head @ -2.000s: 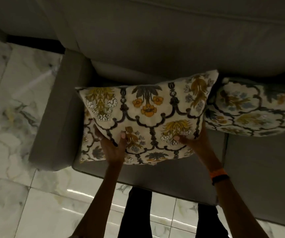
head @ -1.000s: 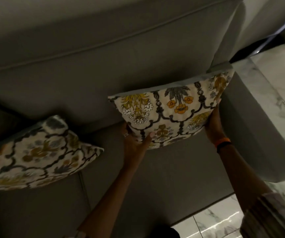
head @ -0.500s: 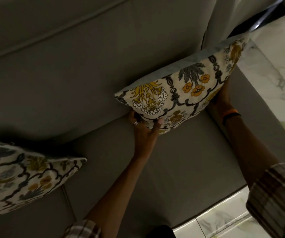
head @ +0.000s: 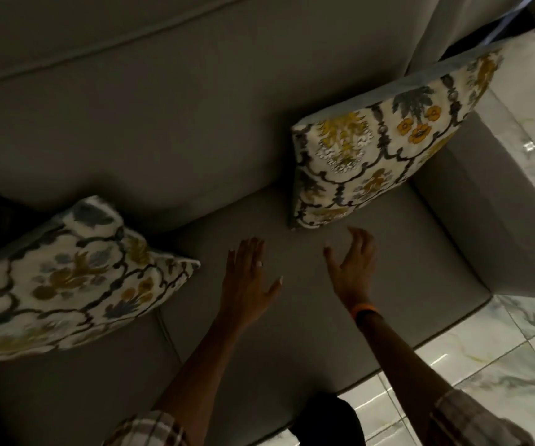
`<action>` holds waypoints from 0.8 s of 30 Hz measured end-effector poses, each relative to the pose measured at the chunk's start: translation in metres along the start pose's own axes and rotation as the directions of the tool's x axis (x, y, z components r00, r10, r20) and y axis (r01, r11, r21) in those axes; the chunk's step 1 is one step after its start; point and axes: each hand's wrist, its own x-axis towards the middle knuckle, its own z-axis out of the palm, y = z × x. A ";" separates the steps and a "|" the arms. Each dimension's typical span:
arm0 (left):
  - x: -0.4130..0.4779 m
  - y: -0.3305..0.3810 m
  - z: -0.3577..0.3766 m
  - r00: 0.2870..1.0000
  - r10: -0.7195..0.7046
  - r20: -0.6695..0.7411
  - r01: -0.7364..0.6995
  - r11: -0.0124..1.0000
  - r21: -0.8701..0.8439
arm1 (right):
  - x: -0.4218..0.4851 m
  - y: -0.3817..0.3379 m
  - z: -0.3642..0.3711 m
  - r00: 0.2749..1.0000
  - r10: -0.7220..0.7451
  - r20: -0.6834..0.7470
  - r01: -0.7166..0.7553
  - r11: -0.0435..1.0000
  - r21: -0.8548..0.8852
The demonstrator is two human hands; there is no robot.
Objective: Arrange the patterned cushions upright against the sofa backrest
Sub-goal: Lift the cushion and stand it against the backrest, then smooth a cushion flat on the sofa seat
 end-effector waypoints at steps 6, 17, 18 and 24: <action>-0.129 -0.125 -0.025 0.999 -0.037 -0.023 0.037 0.999 0.030 | -0.145 -0.079 0.111 0.937 -0.285 0.200 0.322 0.929 -0.184; -0.425 -0.452 -0.102 0.925 -0.369 -0.088 0.366 0.929 -0.047 | -0.447 -0.282 0.353 0.796 -0.424 0.433 0.513 0.852 -0.109; -0.450 -0.482 -0.107 0.901 -0.423 -0.099 0.420 0.906 -0.049 | -0.468 -0.298 0.376 0.779 -0.423 0.464 0.512 0.855 -0.081; -0.550 -0.618 -0.130 0.584 -0.788 -0.197 0.750 0.616 -0.241 | -0.533 -0.374 0.476 0.674 -0.213 0.707 0.071 0.972 0.225</action>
